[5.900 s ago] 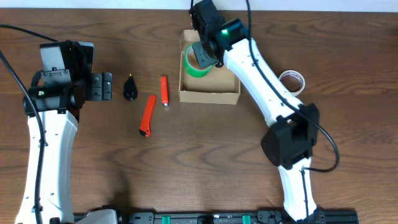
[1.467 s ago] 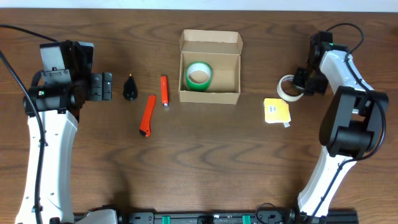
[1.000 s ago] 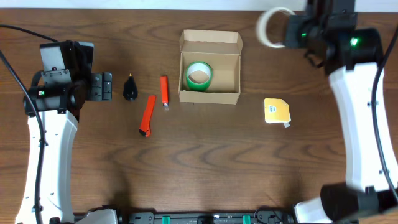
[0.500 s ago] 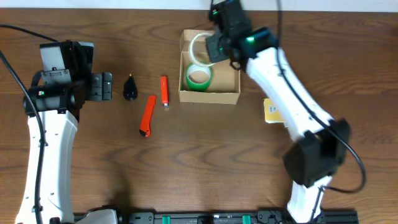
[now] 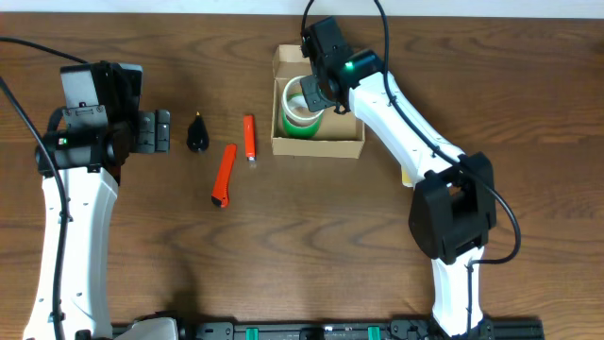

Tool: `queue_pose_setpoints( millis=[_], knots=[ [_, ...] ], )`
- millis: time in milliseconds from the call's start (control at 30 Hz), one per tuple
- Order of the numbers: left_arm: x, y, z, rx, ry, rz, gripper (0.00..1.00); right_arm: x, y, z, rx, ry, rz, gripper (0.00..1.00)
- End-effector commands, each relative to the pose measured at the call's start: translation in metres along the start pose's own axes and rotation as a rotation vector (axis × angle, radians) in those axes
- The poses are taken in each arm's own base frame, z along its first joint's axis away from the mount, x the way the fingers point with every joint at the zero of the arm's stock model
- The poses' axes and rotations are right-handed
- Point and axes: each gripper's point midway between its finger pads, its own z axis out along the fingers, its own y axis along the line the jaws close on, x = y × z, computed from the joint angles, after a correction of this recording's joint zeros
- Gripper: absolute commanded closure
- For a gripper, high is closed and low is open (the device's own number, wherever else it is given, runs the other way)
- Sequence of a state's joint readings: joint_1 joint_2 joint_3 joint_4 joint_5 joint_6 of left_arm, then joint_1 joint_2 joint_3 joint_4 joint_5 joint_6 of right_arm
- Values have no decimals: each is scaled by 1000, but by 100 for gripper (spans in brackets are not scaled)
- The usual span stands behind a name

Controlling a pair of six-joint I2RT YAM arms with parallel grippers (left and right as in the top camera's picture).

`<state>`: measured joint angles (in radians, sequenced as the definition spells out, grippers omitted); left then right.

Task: Pack container
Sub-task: 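Carry the white tape into the box onto the green tape and release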

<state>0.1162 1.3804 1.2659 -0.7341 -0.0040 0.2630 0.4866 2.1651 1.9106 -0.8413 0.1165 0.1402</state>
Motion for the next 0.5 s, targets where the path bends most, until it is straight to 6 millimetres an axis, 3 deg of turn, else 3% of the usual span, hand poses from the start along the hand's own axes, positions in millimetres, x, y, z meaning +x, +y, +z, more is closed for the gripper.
queue_pose_setpoints(
  millis=[0, 467],
  knots=[
    [-6, 4, -4, -11, -14, 3, 5, 8, 7, 12, 10, 26, -25, 99],
    [-6, 4, -4, -11, -14, 3, 5, 29, 20, 47, 6, 97, -52, 99]
  ],
)
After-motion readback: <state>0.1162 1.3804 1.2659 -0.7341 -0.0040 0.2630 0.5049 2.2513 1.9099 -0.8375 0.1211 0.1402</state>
